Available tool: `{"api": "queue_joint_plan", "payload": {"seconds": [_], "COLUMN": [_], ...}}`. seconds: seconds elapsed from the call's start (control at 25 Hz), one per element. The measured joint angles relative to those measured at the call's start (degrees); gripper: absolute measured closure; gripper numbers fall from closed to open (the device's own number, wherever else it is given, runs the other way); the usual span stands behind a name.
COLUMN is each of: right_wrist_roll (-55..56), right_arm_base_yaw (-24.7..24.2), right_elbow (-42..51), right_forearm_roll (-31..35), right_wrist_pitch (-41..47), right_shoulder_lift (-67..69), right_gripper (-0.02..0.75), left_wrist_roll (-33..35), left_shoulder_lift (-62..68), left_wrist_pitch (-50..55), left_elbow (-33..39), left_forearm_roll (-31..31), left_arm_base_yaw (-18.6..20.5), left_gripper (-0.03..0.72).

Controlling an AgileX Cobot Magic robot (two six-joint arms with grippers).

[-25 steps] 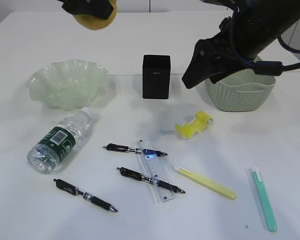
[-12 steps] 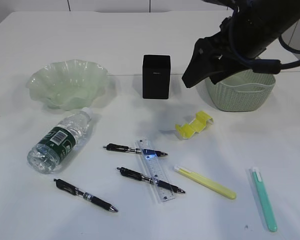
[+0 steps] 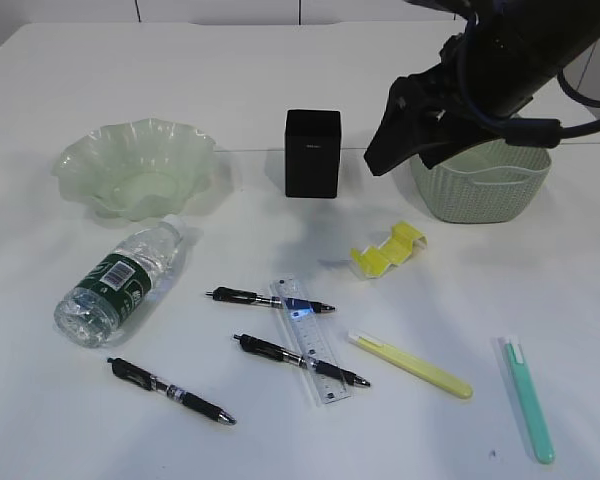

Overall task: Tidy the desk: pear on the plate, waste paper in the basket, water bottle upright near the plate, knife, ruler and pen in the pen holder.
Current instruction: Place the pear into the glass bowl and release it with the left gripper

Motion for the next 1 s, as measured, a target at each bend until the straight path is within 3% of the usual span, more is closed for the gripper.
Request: {"api": "queue_joint_plan", "payload": {"seconds": [0.72,1.0], "right_wrist_roll": [0.46,0.59], "right_arm_base_yaw": [0.0,0.0], "right_elbow": [0.0,0.0], "right_forearm_roll": [-2.42,-2.53], "right_wrist_pitch": [-0.31,-0.67], "right_shoulder_lift": [0.0,0.0], "right_gripper": [0.144,0.144], "left_wrist_roll": [0.0,-0.1], "left_shoulder_lift": [-0.51,-0.59], "left_wrist_pitch": [-39.57,-45.57], "left_elbow": [17.47,18.23], "left_forearm_roll": [-4.28,-15.63], "left_arm_base_yaw": [0.0,0.0], "left_gripper": [0.185,0.185]}}
